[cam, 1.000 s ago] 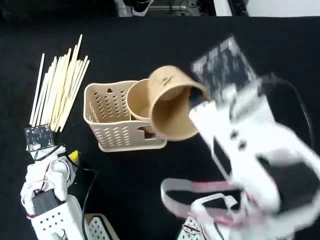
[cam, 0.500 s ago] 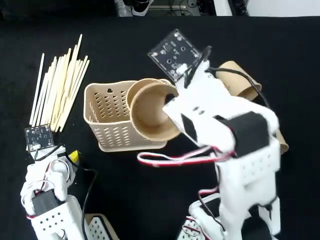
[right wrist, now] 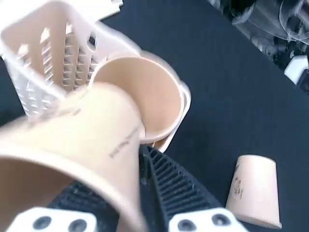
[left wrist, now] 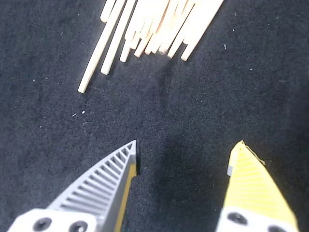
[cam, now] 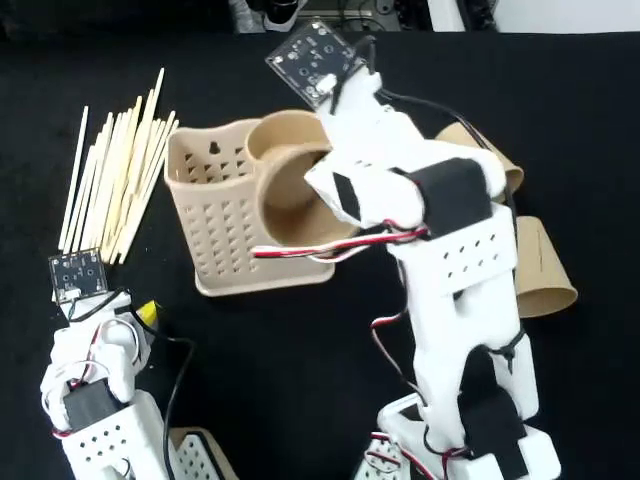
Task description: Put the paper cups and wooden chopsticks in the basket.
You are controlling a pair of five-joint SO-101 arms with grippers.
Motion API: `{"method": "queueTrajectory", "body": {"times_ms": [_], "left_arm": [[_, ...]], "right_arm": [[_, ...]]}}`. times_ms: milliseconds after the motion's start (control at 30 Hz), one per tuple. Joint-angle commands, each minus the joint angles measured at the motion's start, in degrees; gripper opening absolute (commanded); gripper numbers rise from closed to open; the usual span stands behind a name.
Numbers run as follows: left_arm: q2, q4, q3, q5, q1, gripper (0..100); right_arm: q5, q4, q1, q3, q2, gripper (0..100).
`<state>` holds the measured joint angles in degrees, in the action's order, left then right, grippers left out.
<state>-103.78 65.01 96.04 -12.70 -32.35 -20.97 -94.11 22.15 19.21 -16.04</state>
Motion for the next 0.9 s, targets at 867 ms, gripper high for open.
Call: {"method": "queueTrajectory", "body": {"times_ms": [867], "left_arm": [[-0.5, -1.0, 0.4, -0.4, 0.7, 30]], "right_arm": [[1.9, -4.4, -3.5, 14.0, 16.2, 15.8]]}}
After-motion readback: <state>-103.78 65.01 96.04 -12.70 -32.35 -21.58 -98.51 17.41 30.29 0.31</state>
